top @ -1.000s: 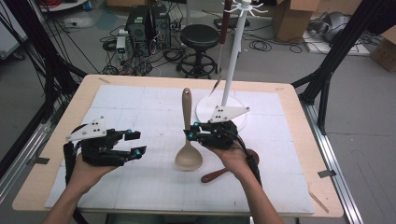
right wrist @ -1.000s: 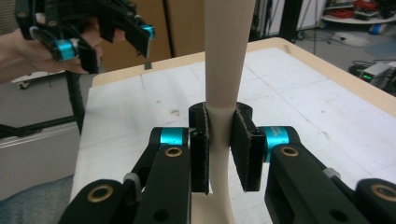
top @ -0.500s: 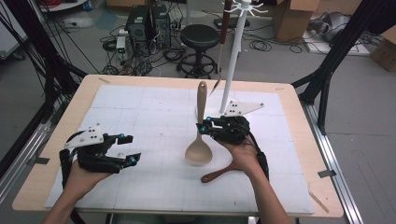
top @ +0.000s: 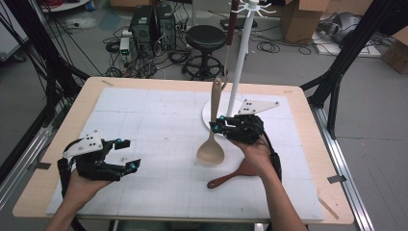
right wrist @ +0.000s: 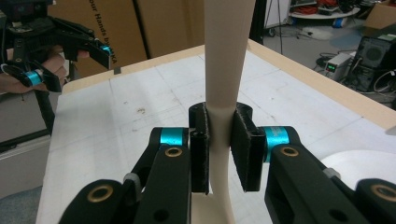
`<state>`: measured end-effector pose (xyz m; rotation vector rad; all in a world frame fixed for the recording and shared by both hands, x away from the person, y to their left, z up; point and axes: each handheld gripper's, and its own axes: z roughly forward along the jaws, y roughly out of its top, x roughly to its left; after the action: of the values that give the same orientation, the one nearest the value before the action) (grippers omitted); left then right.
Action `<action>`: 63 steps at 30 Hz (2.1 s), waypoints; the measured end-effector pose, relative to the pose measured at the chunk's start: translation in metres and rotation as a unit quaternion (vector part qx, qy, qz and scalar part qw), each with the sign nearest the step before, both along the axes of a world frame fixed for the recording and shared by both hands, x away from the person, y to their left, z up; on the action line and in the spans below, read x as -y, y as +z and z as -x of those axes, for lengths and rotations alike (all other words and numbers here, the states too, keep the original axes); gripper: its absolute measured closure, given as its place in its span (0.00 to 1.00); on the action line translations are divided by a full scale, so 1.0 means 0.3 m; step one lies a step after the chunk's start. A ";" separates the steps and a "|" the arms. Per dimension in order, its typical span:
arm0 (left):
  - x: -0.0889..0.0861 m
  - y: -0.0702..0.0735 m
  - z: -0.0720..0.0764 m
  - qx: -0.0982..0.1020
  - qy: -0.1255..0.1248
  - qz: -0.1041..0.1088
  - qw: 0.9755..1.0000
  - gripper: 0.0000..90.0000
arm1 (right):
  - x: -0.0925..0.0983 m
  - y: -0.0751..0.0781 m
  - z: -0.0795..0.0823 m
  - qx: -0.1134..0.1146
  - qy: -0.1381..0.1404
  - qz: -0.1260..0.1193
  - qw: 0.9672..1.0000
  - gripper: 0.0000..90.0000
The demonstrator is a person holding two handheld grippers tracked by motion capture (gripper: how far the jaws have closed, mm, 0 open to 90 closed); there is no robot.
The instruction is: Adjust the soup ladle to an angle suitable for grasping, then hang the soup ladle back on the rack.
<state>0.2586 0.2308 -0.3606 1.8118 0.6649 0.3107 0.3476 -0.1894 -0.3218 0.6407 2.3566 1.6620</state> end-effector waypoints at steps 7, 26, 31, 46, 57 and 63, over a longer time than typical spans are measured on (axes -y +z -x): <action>0.020 -0.011 -0.006 -0.003 -0.004 -0.006 1.000 0.22 | 0.040 0.029 -0.017 0.005 -0.016 -0.002 1.000 0.87; 0.029 -0.015 -0.014 -0.002 -0.007 -0.004 1.000 0.21 | 0.115 0.169 -0.142 0.015 -0.053 -0.015 0.998 0.87; 0.029 -0.016 -0.016 -0.002 -0.006 -0.001 1.000 0.21 | 0.128 0.212 -0.169 0.019 -0.061 -0.018 0.998 0.87; 0.025 -0.013 -0.013 -0.002 -0.008 0.002 1.000 0.21 | 0.130 0.318 -0.237 0.030 -0.092 -0.017 0.995 0.87; 0.023 -0.012 -0.012 -0.002 -0.009 0.003 1.000 0.21 | 0.129 0.331 -0.260 0.022 -0.103 -0.010 0.994 0.87; 0.026 -0.013 -0.011 -0.003 -0.009 0.006 1.000 0.21 | 0.134 0.325 -0.270 0.016 -0.112 -0.008 0.994 0.87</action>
<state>0.2620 0.2230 -0.3645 1.8078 0.6521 0.2888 0.4285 -0.2295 -0.2244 0.8409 2.1611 1.5821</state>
